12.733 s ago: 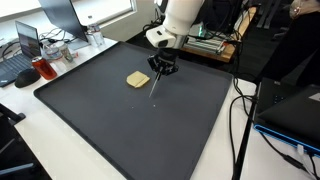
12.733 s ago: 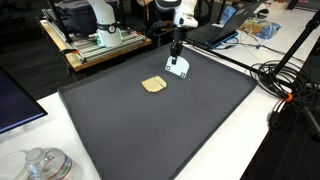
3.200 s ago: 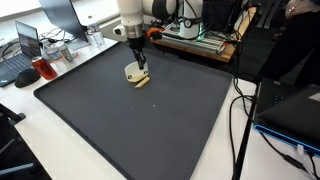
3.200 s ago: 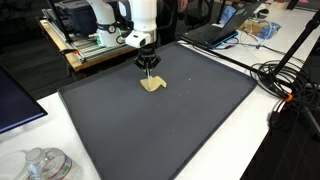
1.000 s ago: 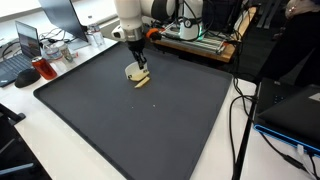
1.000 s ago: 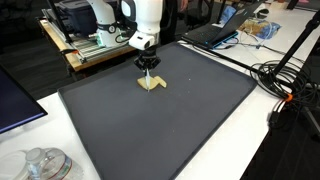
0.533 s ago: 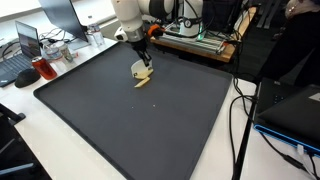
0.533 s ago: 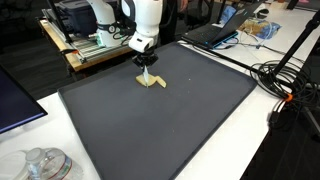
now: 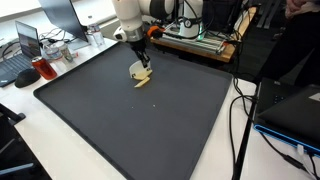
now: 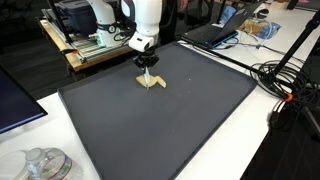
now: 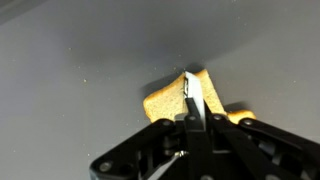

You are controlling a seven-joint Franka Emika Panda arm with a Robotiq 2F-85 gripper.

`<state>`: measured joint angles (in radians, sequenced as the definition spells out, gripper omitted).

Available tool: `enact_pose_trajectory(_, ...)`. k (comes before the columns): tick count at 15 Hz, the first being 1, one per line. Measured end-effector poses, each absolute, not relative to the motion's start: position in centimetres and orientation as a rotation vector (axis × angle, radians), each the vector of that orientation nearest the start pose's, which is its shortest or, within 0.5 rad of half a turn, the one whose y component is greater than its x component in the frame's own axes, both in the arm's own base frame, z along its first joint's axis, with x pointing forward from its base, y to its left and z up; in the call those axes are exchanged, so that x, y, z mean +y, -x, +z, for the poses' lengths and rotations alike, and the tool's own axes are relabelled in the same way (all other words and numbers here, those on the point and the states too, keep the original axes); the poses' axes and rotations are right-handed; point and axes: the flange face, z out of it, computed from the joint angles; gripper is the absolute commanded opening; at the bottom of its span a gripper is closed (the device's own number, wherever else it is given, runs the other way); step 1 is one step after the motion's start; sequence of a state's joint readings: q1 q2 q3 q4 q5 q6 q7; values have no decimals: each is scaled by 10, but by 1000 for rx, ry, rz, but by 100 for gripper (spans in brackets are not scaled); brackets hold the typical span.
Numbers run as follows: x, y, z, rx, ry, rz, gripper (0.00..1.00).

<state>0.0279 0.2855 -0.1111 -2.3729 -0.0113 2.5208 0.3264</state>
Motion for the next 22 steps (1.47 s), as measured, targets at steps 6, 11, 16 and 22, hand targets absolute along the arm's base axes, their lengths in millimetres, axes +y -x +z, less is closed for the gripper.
enact_pose_trajectory(6,-51,-502,195,612,3155,-13,1)
enact_pose_trajectory(11,-59,-512,194,599,3170,-220,1)
enact_pose_trajectory(16,-68,-521,191,623,3164,-394,1)
enact_pose_trajectory(22,-75,-530,186,671,3149,-585,1)
